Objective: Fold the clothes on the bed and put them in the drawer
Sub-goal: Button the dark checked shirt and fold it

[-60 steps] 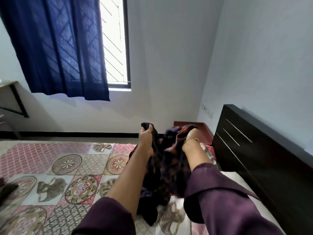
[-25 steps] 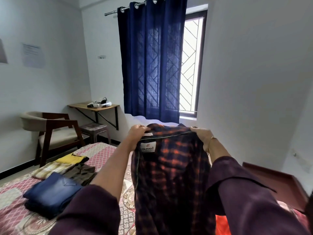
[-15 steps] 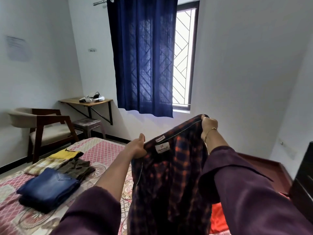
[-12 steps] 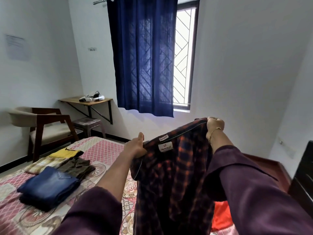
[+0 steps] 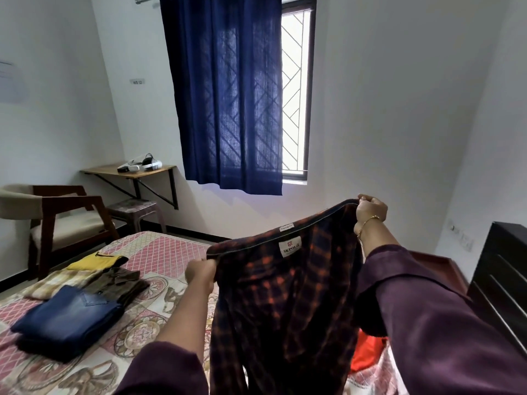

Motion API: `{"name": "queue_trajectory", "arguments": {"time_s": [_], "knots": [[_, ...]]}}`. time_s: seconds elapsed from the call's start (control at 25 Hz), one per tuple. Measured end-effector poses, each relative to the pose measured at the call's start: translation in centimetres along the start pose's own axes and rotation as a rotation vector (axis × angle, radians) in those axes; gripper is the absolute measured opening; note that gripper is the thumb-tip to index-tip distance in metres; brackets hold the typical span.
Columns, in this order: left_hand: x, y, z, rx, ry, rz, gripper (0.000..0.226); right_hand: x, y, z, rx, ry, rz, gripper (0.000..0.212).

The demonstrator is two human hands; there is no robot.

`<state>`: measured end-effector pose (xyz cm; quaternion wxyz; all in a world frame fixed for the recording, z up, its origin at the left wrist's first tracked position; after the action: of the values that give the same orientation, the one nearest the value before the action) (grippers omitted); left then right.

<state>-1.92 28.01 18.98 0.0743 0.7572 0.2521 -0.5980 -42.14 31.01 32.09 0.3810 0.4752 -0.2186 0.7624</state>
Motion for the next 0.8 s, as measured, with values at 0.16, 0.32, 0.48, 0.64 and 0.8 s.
{"name": "queue_trajectory", "arguments": {"time_s": [0.16, 0.32, 0.48, 0.64, 0.8], "knots": [[-5.4, -0.3, 1.8, 0.121, -0.388, -0.041, 0.009, -0.4, 0.4, 0.4, 0.207, 0.035, 0.104, 0.033], [-15.4, -2.0, -1.0, -0.048, -0.522, 0.180, 0.002, 3.2, -0.2, 2.5, 0.328, 0.105, -0.002, 0.034], [-18.5, -5.7, 1.0, -0.066, 0.010, 0.422, 0.028, 2.1, -3.1, 4.9, 0.547, -0.213, -0.030, 0.047], [-13.5, -7.1, 6.4, 0.239, 0.054, 0.367, 0.016, -3.2, -6.0, 5.2, 0.573, -0.100, 0.132, 0.047], [-9.3, -8.8, 8.5, 0.482, -0.133, 0.243, 0.015, -7.2, -10.0, 6.4, 0.567, 0.085, 0.270, 0.016]]}}
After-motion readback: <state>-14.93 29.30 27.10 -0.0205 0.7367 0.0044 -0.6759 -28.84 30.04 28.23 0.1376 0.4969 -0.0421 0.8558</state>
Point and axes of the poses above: each hand's wrist, its own y-axis towards the middle knuckle, its own z-axis out of the palm, x = y × z, the point moved 6 cm from there along y, towards the middle knuckle, and after that the axes turned 13 degrees about y, right-handed, at the moved point
